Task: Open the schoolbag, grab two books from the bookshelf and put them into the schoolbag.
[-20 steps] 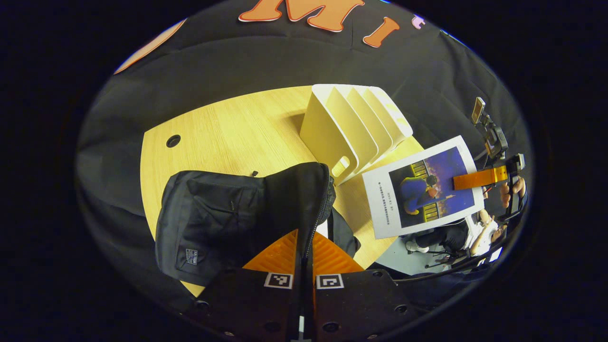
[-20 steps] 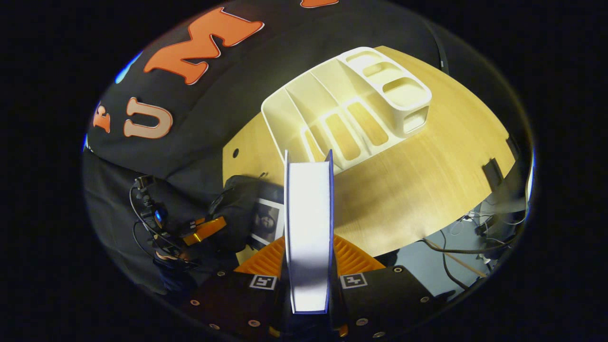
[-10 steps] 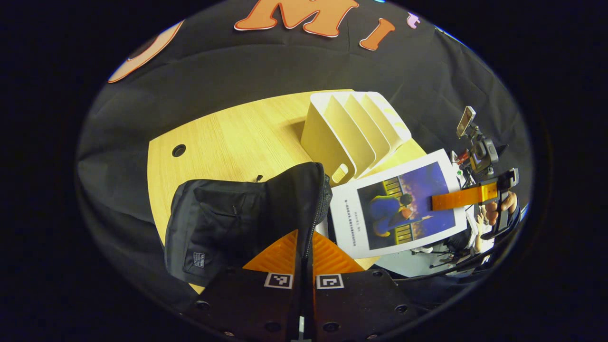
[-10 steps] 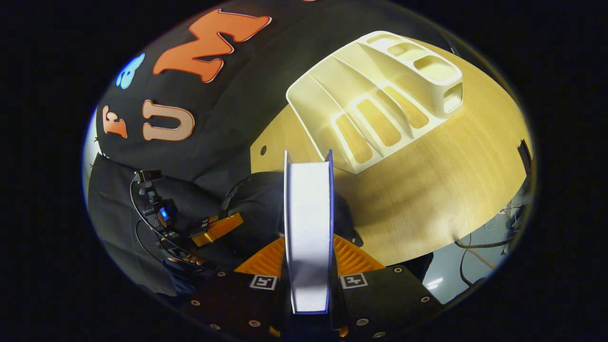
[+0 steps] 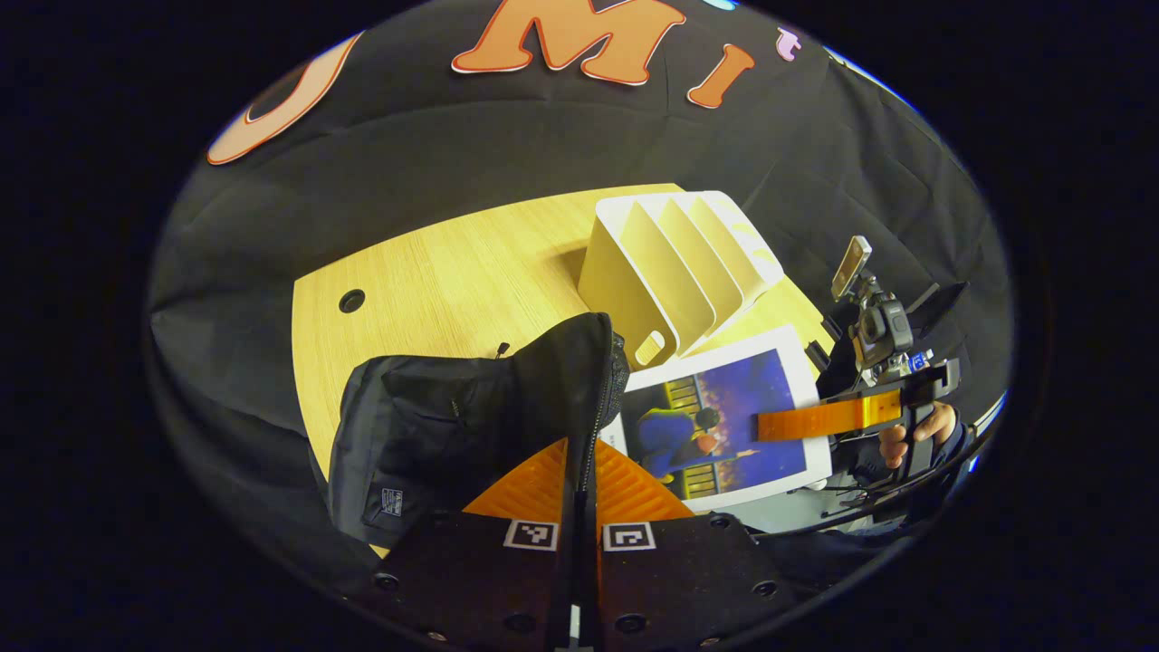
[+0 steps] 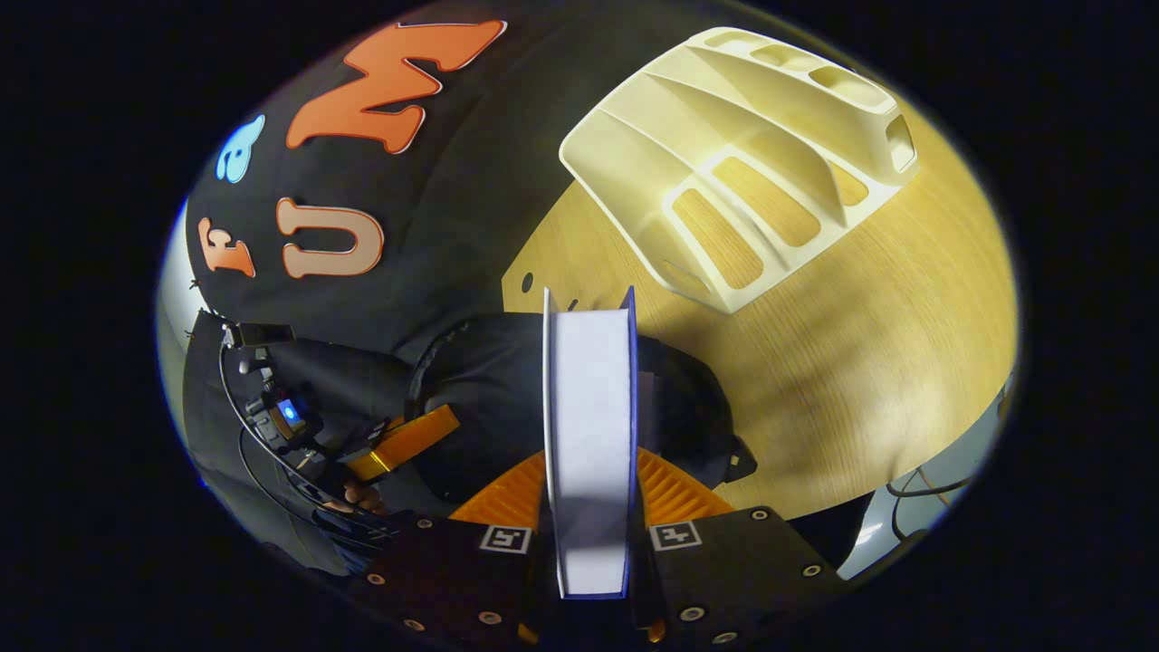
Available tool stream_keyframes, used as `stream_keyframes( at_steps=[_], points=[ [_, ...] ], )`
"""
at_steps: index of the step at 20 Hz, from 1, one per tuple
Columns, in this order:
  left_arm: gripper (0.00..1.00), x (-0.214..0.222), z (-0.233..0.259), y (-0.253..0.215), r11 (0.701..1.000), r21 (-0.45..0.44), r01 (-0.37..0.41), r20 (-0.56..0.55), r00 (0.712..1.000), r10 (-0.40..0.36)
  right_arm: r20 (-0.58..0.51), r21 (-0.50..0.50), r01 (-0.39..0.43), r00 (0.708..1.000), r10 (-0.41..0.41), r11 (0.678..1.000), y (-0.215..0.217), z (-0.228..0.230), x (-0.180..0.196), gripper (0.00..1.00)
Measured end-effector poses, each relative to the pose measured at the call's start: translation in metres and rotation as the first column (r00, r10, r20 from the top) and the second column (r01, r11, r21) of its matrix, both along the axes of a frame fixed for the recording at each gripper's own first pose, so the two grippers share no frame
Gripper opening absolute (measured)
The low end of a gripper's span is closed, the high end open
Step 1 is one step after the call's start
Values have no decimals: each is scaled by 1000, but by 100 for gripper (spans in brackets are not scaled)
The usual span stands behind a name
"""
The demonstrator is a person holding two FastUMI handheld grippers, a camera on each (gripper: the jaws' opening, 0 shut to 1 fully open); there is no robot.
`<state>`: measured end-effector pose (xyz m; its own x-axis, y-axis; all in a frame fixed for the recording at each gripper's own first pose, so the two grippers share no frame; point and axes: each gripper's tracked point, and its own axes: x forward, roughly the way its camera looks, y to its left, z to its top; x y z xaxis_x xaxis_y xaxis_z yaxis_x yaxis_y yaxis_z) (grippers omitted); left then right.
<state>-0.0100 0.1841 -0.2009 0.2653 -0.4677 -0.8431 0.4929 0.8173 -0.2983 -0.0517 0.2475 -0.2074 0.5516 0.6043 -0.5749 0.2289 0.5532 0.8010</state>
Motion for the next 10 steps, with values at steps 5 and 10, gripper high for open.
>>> stream_keyframes(
  at_steps=[5,10],
  points=[
    [4,5,10,-4,1000,-12,-5,10,1000,5,25,43,15,1000,-16,999,24,-7,14,33],
    [4,2,10,-5,1000,-22,-7,8,1000,7,32,81,33,999,-36,996,55,-20,33,33]
  ],
)
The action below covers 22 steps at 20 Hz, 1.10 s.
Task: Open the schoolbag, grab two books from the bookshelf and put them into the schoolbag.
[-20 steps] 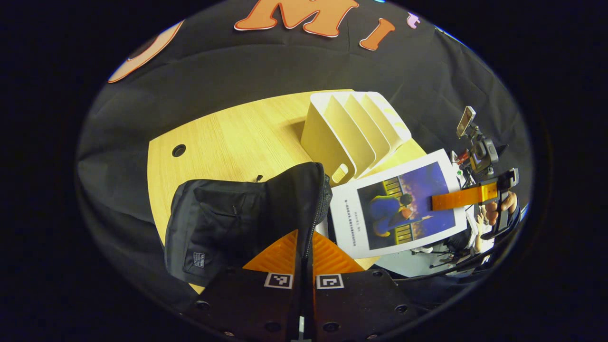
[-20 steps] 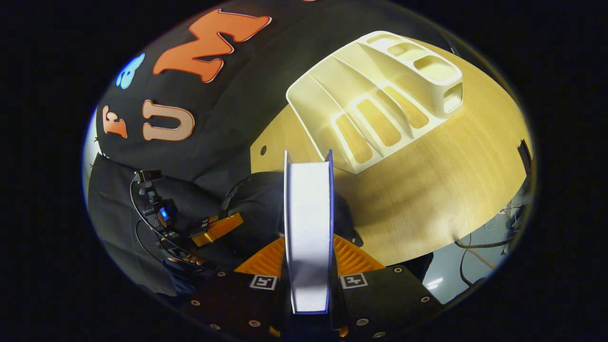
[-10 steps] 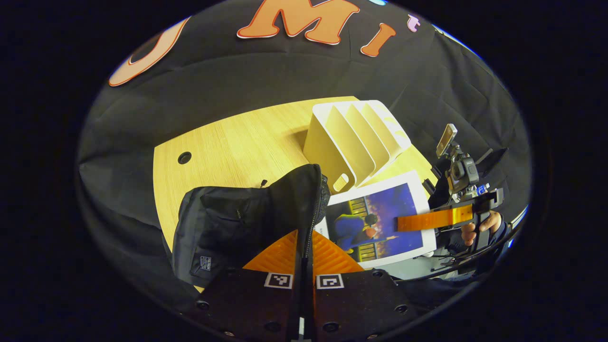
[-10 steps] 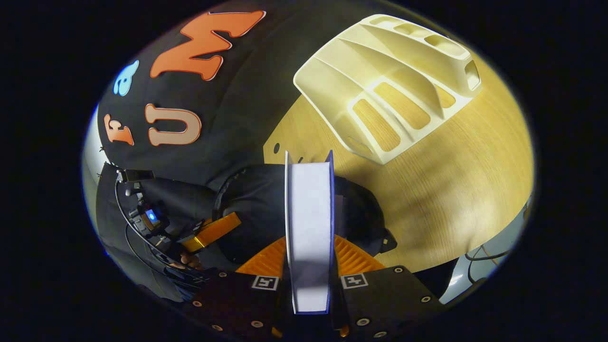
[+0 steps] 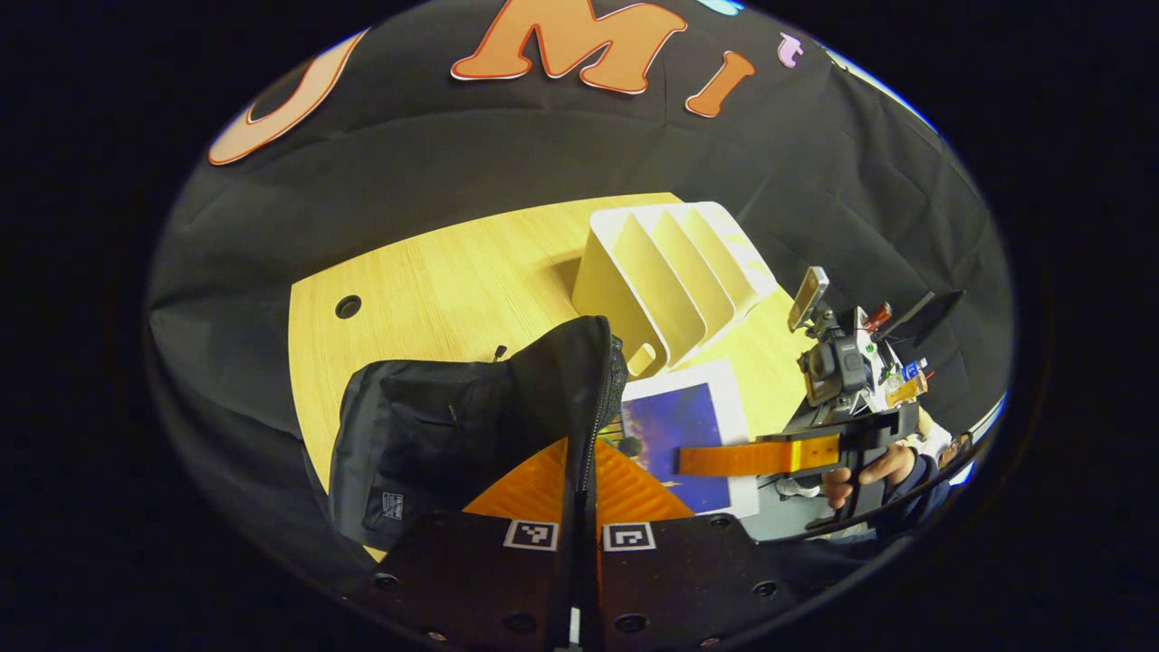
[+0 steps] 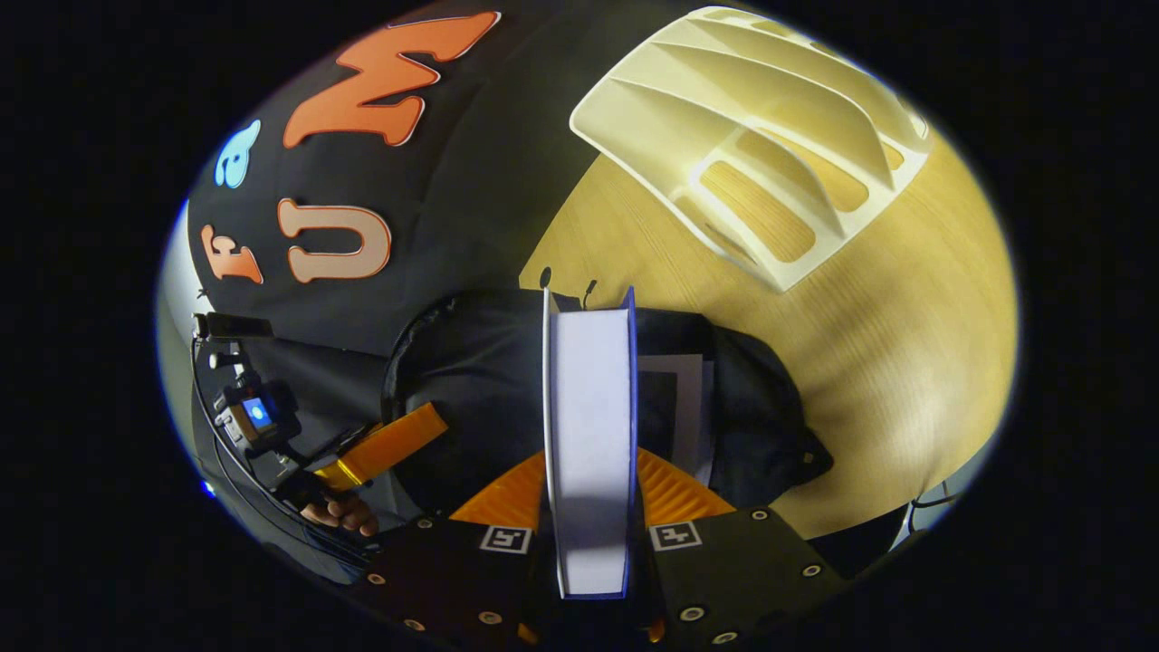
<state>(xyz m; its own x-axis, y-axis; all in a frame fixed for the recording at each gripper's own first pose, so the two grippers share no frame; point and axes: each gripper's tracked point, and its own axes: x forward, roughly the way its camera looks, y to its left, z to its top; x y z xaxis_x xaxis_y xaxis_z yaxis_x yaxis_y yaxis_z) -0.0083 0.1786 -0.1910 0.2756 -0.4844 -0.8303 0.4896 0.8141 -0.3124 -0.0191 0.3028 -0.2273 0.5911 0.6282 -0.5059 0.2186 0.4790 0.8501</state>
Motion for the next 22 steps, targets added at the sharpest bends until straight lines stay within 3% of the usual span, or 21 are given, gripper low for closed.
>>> stream_keyframes(
  at_steps=[16,17,18,22],
  points=[
    [4,-5,8,-13,999,-24,24,9,1000,-24,23,30,-7,1000,7,1000,57,-20,25,33],
    [4,-6,8,-14,999,-25,23,9,1000,-23,23,27,-15,1000,15,1000,61,-22,26,24],
    [4,-7,9,-16,999,-25,26,11,1000,-25,23,27,-20,1000,20,999,63,-24,28,33],
    [4,-8,10,-16,999,-37,26,8,1000,-26,9,9,-34,999,33,999,67,-28,34,36]
  ],
)
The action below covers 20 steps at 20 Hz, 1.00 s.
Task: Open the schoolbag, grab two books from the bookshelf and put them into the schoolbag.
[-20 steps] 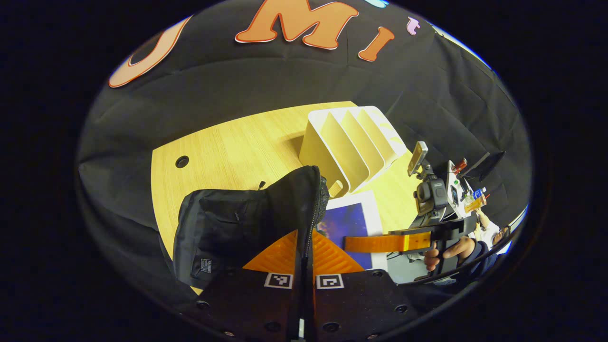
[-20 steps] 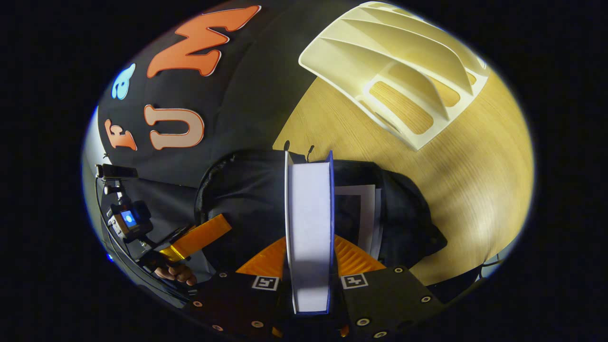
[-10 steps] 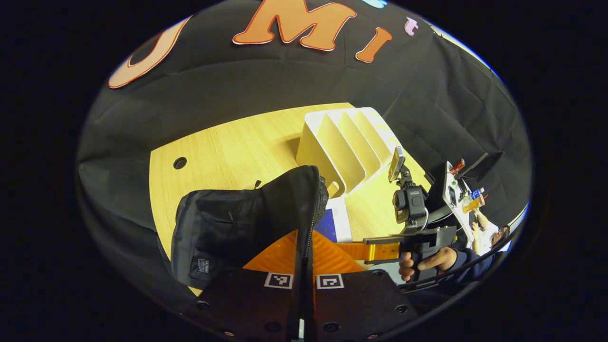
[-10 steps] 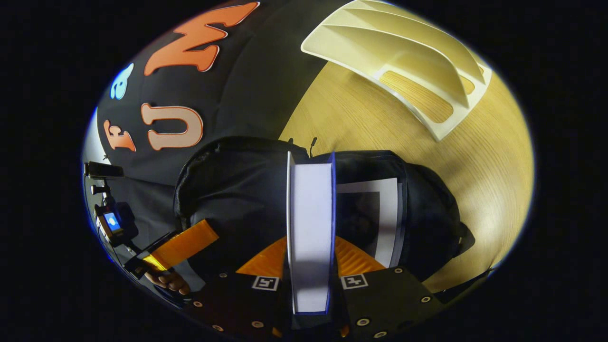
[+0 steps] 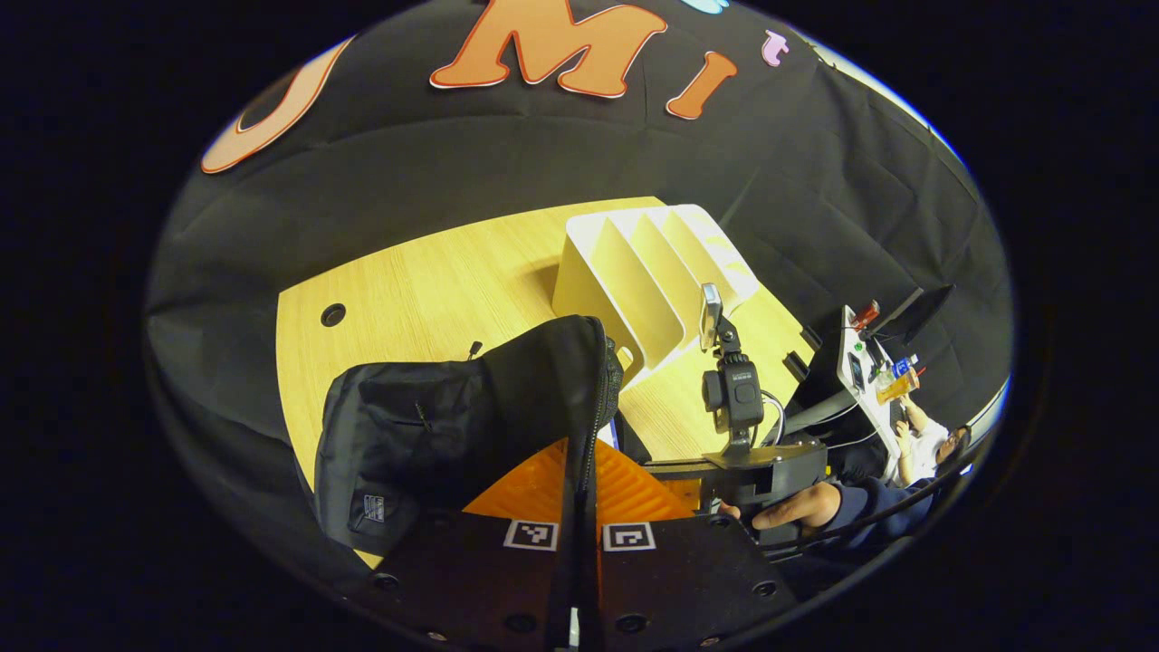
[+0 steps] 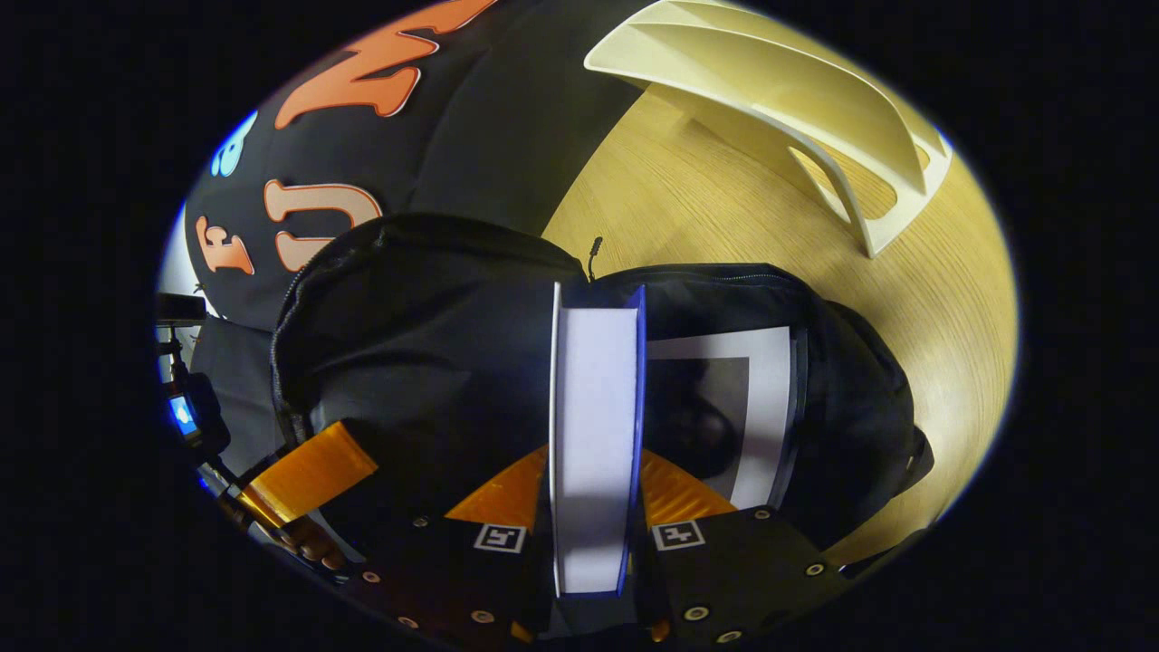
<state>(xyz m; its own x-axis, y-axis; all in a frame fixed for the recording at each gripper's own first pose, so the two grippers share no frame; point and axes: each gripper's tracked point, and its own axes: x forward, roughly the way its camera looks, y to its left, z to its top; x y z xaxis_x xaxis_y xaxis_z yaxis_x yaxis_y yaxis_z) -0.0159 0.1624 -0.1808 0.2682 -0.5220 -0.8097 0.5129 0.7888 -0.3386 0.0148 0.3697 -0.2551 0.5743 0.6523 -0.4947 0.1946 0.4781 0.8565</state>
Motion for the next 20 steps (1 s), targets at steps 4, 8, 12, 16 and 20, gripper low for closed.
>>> stream_keyframes(
  at_steps=[4,8,12,16,20],
  points=[
    [4,1,-4,-1,1000,-7,-18,-9,1000,18,-4,-123,-53,999,53,991,-3,-10,-4,50],
    [4,0,-8,3,998,11,-59,-3,998,59,-9,-195,-114,993,115,974,-14,-12,-16,83],
    [4,-2,-12,2,992,32,-121,-2,993,121,-15,-268,-156,987,158,951,-39,-16,-25,98],
    [4,-6,-18,-2,984,65,-168,2,986,168,8,-289,-179,982,189,940,-62,-8,-28,98],
    [4,-9,-26,-9,969,83,-233,-5,972,234,66,-358,-154,980,190,921,-95,10,-28,98]
  ],
)
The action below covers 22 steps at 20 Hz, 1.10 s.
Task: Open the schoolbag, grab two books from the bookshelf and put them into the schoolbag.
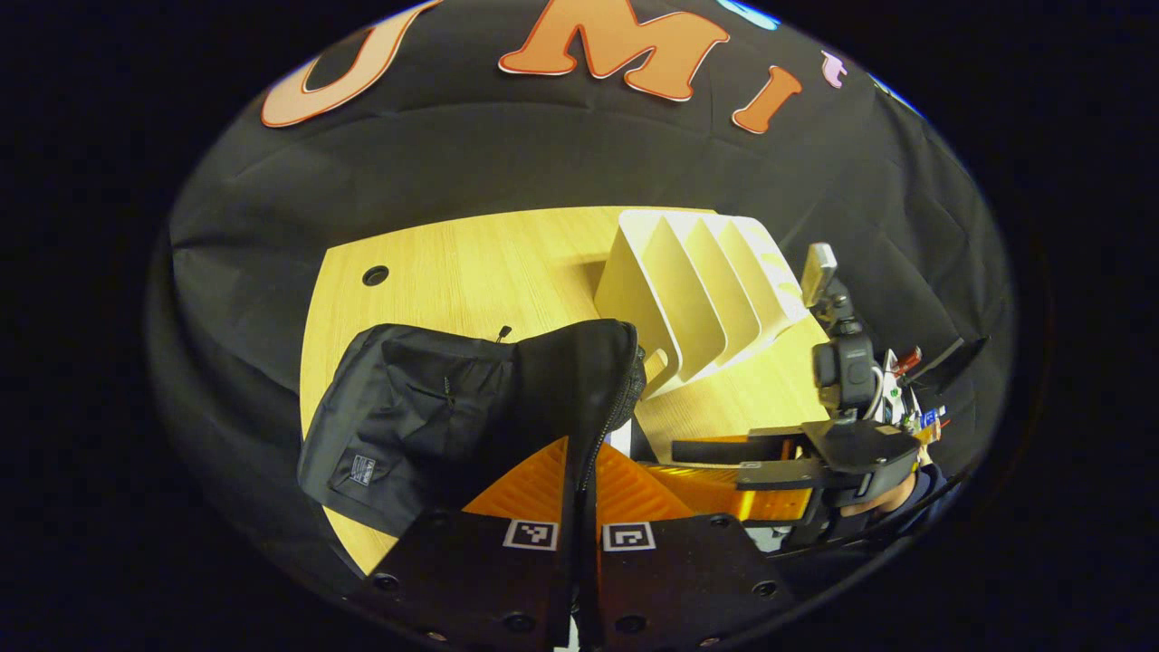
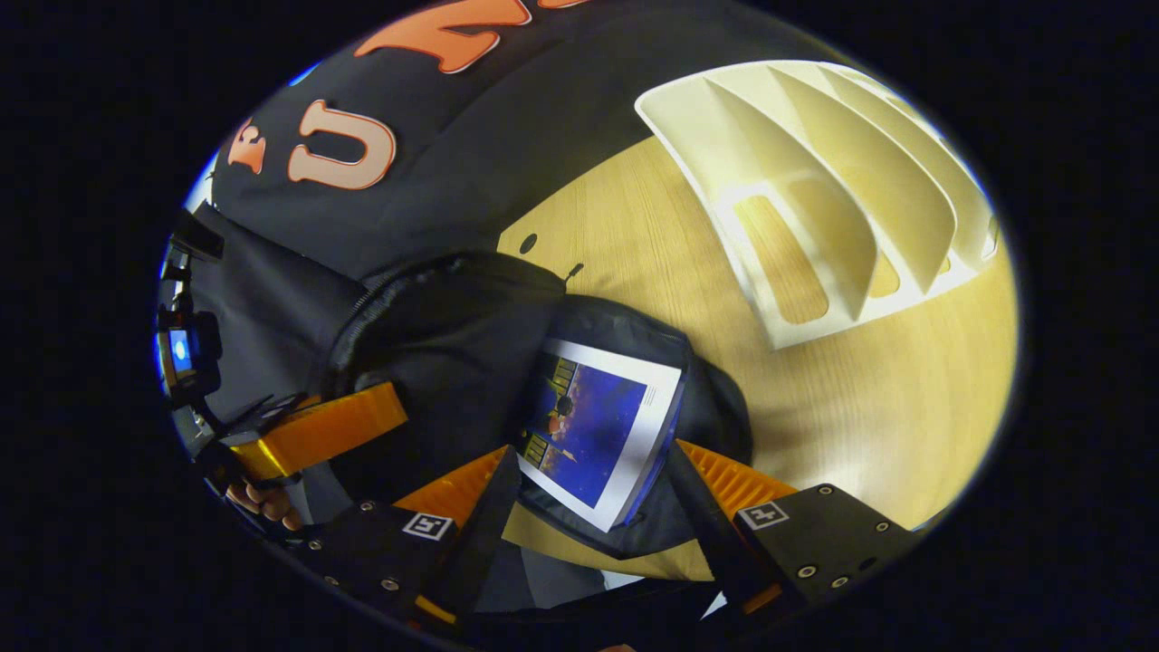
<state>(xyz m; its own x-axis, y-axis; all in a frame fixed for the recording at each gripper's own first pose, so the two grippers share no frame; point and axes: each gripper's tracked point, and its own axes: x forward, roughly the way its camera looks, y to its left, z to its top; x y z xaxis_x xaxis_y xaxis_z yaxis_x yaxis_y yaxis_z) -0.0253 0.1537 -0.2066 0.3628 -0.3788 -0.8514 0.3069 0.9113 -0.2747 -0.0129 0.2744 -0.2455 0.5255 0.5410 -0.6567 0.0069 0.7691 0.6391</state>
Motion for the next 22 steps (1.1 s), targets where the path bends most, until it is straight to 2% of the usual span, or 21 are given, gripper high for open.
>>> stream_keyframes(
  at_steps=[4,7,9,11,12,13,14,15,16,17,19,22],
  points=[
    [5,-1,-6,-7,999,35,-34,6,999,34,54,-39,5,999,-3,999,-33,24,2,98],
    [12,-7,-8,-20,998,31,-52,-5,999,52,89,-64,18,996,-13,998,-56,36,3,98],
    [22,-11,-7,-34,998,20,-56,-4,998,56,105,-79,25,994,-17,997,-70,43,3,98],
    [39,-13,-9,-40,997,48,-65,6,998,65,123,-96,31,992,-19,995,-84,48,1,98],
    [54,-15,-9,-43,996,58,-74,13,997,73,131,-104,35,991,-22,994,-90,50,0,98],
    [62,-14,-8,-49,995,55,-85,21,996,84,141,-113,44,990,-27,993,-98,53,0,98],
    [75,-15,-5,-56,994,47,-95,31,995,94,159,-123,50,987,-30,991,-105,56,-1,98],
    [77,-14,0,-62,994,50,-102,52,994,99,173,-142,52,985,-27,988,-113,61,-2,98],
    [92,-13,6,-68,993,58,-103,79,992,99,192,-164,57,981,-25,985,-122,66,-3,98],
    [92,-8,12,-74,992,69,-107,115,988,99,212,-185,63,977,-22,981,-131,71,-3,98],
    [98,-3,28,-92,991,64,-122,182,977,108,256,-220,81,966,-23,972,-149,83,-2,98],
    [98,5,49,-115,984,35,-173,270,950,158,330,-250,123,943,-35,960,-176,105,-3,98]
  ],
)
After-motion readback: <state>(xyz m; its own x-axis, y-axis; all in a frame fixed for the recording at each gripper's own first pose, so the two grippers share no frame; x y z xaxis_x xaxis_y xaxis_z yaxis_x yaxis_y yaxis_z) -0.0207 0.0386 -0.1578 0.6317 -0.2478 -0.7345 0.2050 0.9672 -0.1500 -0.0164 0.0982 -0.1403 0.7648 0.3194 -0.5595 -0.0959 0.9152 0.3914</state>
